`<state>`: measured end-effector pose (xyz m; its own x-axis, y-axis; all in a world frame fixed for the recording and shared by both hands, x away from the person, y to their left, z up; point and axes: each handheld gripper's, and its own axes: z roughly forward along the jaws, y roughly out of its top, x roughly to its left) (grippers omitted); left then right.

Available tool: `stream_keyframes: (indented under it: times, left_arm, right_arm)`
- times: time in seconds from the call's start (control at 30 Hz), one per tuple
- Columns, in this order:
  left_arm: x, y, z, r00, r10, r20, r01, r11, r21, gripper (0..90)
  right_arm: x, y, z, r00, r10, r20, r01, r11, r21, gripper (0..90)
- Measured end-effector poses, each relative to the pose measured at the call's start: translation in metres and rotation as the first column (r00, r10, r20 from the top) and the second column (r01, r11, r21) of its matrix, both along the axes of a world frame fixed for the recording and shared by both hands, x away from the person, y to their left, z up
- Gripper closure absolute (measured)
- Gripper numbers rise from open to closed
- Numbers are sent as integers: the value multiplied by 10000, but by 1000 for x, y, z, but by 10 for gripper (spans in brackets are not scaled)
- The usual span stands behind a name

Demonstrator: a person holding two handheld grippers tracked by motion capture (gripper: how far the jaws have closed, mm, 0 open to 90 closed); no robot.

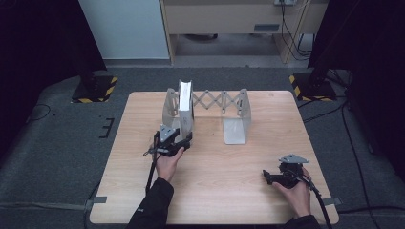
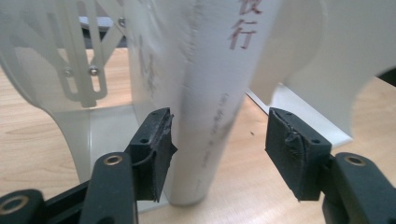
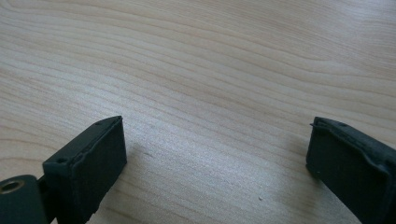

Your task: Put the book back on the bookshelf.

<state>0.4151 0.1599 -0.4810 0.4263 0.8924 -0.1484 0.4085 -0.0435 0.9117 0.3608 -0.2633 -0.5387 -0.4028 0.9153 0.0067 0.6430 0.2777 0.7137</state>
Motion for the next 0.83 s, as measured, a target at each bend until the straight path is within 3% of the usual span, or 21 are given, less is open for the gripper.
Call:
stream_keyframes:
  times: [0.1, 0.2, 0.3, 0.33, 0.5, 0.53, 0.57, 0.67, 0.73, 0.83]
  left_arm:
    - [-7, 6, -1, 9997, -233, -106, 230, 9994, -267, 387]
    - [-21, 19, -7, 9977, -390, -548, 387, 9992, -72, 369]
    - [-27, 27, -10, 9968, -396, -694, 388, 9992, -121, 355]
    - [-34, 36, -16, 9958, -354, -846, 365, 9993, 111, 347]
    - [-48, 52, -26, 9913, -338, -1271, 373, 9990, 255, 305]
    - [-54, 61, -31, 9843, -355, -1729, 393, 9991, 187, 304]
    - [-56, 66, -32, 9810, -351, -1910, 395, 9990, 196, 297]
    - [-62, 76, -35, 9761, -159, -2168, 286, 9980, 557, 275]
    - [-68, 90, -35, 9731, 246, -2291, -42, 9960, 892, 257]
    - [-70, 100, -36, 9709, 494, -2344, -276, 9950, 955, 239]
  right_arm:
    - [0, 0, 0, 10000, -8, 0, 8, 10000, 8, 53]
    - [0, 0, 0, 10000, 0, 0, 0, 10000, 0, 53]
    - [0, 0, 0, 10000, -1, 1, 1, 10000, 2, 53]
    - [0, 0, 0, 10000, -2, 1, 2, 10000, 0, 53]
    - [0, 0, 0, 10000, -3, 1, 3, 10000, 2, 53]
    - [0, 0, 0, 10000, -1, -1, 1, 10000, 1, 53]
    - [0, 0, 0, 10000, -1, 0, 1, 10000, 3, 53]
    - [0, 0, 0, 10000, 0, 1, 0, 10000, 0, 53]
    - [0, 0, 0, 10000, 1, 0, -1, 10000, 0, 53]
    - [0, 0, 0, 10000, 1, 0, -1, 10000, 1, 53]
